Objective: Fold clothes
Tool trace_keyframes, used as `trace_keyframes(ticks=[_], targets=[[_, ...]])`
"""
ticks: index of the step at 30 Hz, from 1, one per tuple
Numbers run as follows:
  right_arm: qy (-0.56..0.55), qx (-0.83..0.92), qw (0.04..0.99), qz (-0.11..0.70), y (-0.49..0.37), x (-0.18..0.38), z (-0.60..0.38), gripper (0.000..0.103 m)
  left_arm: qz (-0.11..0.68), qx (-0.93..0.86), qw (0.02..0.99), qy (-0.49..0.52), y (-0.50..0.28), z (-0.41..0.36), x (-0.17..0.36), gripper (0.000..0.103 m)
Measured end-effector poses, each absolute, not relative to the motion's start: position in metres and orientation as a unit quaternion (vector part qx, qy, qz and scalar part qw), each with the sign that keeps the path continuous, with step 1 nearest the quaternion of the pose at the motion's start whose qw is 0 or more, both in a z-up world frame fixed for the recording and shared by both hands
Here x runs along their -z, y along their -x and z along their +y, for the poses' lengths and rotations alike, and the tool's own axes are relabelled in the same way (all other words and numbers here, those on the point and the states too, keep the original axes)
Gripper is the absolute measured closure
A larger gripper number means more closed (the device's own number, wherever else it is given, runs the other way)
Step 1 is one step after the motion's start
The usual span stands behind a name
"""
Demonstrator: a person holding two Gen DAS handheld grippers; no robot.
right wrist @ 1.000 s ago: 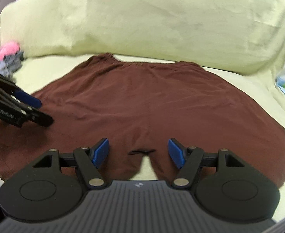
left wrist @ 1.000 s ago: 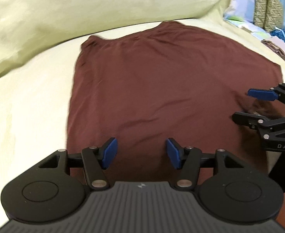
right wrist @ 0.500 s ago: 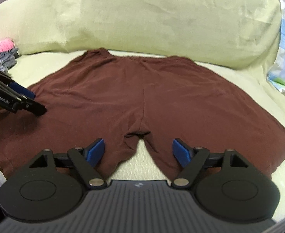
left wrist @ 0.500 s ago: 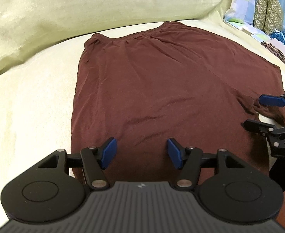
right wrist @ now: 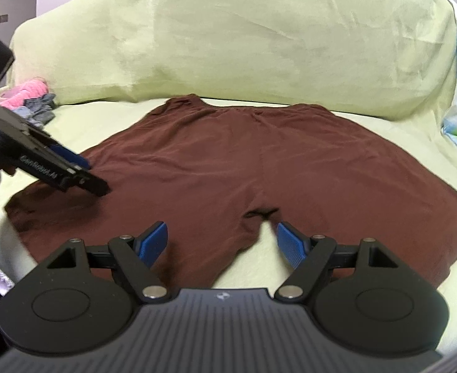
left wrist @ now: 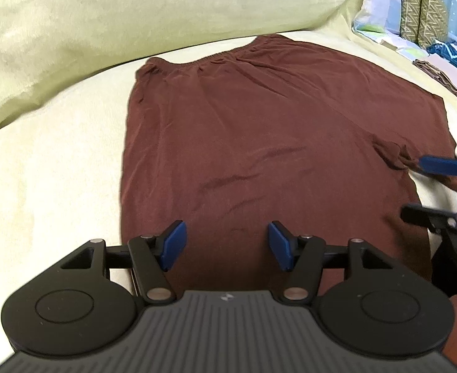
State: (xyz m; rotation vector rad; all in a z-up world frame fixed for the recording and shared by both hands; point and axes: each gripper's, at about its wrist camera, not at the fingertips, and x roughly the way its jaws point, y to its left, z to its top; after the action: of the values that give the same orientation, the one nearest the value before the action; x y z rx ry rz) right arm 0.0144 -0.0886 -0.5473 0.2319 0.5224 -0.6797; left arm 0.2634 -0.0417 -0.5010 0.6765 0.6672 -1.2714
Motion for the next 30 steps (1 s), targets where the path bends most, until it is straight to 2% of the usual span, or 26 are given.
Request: trace_keyframes(ticks=[9, 12, 17, 20, 23, 28, 30], targets=[[-0.077, 0.287, 0.915, 0.274, -0.017, 0.548, -0.032, 0.032, 0.302, 0.568, 0.714, -0.275, -0.282, 0.014, 0.497, 0.042], [-0.053, 0.278, 0.913, 0.294, -0.017, 0.553, -0.014, 0.044, 0.303, 0.568, 0.715, -0.273, -0.28, 0.033, 0.498, 0.042], [-0.011, 0.274, 0.908, 0.317, -0.016, 0.557, 0.006, 0.047, 0.288, 0.574, 0.715, -0.275, -0.27, 0.053, 0.492, 0.042], [0.017, 0.267, 0.91, 0.317, -0.019, 0.552, 0.012, 0.051, 0.253, 0.595, 0.697, -0.31, -0.254, 0.061, 0.488, 0.042], [0.034, 0.25, 0.912, 0.323, -0.027, 0.55, 0.015, 0.063, 0.232, 0.604, 0.671, -0.361, -0.242, 0.066, 0.491, 0.042], [0.046, 0.225, 0.914, 0.333, -0.039, 0.551, 0.016, 0.067, 0.197, 0.626, 0.617, -0.434, -0.229, 0.065, 0.5, 0.044], [0.052, 0.22, 0.914, 0.336, -0.043, 0.551, 0.016, 0.068, 0.184, 0.63, 0.601, -0.455, -0.225, 0.063, 0.504, 0.054]])
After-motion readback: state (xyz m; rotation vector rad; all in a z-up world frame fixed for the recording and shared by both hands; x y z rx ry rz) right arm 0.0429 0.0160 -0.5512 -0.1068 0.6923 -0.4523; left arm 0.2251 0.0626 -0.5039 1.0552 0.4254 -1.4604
